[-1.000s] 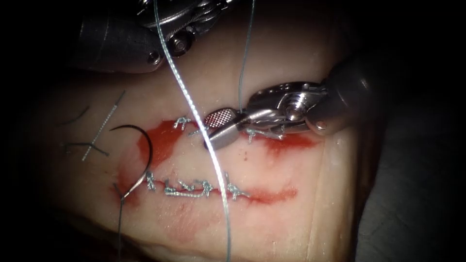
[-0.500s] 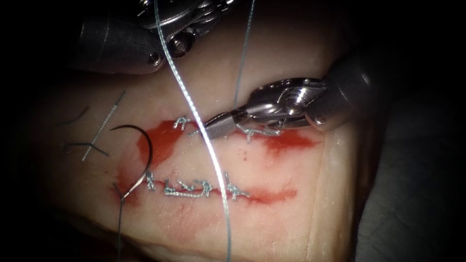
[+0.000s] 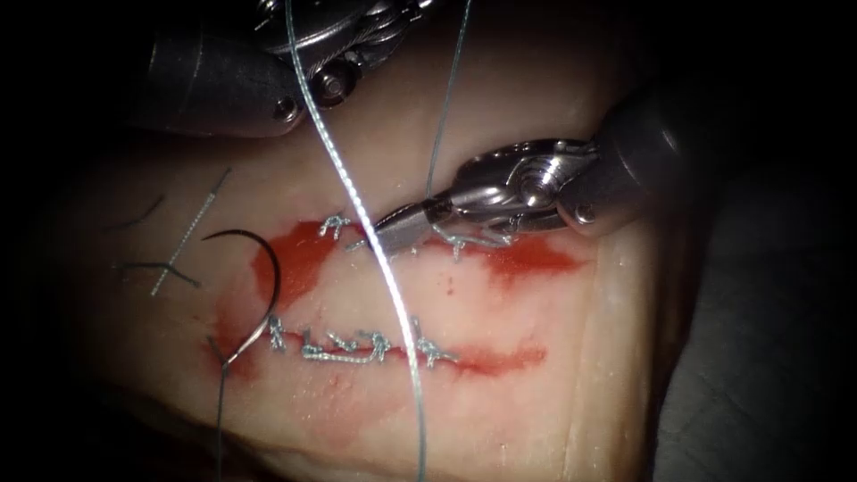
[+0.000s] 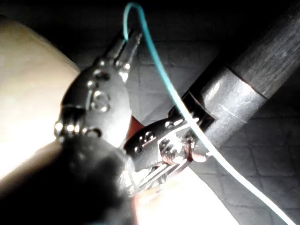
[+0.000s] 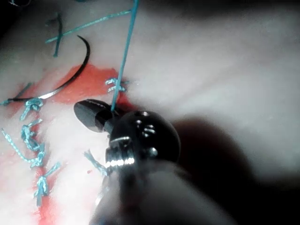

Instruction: Wound Closure

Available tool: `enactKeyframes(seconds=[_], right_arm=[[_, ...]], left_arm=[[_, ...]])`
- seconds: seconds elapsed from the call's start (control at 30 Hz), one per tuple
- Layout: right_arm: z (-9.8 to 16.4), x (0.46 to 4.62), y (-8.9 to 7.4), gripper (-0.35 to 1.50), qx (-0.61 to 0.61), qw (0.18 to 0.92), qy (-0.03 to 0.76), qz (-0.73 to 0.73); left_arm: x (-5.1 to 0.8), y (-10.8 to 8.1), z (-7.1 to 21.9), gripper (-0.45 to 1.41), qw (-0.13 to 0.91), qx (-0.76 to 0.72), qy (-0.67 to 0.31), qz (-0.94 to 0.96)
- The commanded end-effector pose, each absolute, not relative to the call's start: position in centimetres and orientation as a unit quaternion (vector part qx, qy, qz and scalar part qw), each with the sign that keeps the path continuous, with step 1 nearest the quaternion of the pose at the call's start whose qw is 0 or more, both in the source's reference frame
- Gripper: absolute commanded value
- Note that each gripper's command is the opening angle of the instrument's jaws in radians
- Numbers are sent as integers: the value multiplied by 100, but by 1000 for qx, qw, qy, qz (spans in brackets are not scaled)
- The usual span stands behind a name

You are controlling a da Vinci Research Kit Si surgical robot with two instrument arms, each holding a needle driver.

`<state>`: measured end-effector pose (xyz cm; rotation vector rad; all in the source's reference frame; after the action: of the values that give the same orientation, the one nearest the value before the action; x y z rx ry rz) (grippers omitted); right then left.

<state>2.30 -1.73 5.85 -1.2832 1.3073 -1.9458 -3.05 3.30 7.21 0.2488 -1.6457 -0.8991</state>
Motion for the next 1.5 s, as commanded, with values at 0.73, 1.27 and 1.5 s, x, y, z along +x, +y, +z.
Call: enactKeyframes(seconds=[0.73,1.27,1.5], right_arm=[[591,247,-173,-15,-471,231,471,-709],[594,246,-176,-35,-450,260,493,-698],[593,249,-177,91,-478,218,466,-713]], left_arm=[[-309,333,725,-45,585,107,-706,-385],[-310,333,723,-45,584,108,-707,-384],[-310,333,723,-45,584,108,-707,-384]])
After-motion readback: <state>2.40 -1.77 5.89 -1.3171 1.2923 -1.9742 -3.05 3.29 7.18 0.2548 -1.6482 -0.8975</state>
